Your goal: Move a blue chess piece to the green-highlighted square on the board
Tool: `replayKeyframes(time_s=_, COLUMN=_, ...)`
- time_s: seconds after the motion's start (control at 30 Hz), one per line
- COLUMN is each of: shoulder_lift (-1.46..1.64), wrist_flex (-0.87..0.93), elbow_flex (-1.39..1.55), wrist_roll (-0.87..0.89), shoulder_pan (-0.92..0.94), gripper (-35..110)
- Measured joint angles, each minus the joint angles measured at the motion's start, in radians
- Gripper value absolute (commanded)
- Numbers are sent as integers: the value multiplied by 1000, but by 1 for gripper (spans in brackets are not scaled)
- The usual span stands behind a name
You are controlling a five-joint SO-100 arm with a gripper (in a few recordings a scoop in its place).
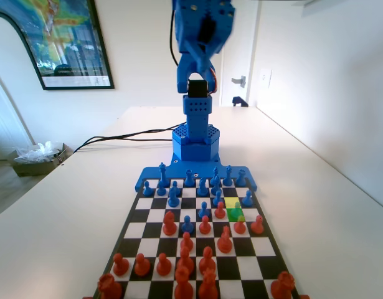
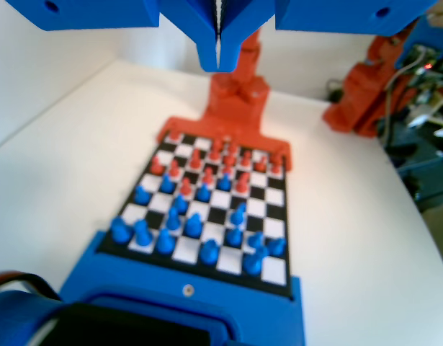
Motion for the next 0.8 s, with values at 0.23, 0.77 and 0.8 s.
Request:
replayKeyframes(time_s=0.23, shoulder_lift=84, wrist_flex=-75, elbow_flex=94, wrist_roll=14, shoulder_pan=-5, gripper=1)
replayKeyframes(time_s=0.77, shoulder_lift=239, wrist_flex=-109, elbow_flex=97, wrist_roll=40, shoulder_pan=20, gripper=2)
replayKeyframes(time_s=0.8, shoulder_lift=239, wrist_flex=-109, elbow_flex=97, wrist_roll=40, shoulder_pan=20, gripper=2)
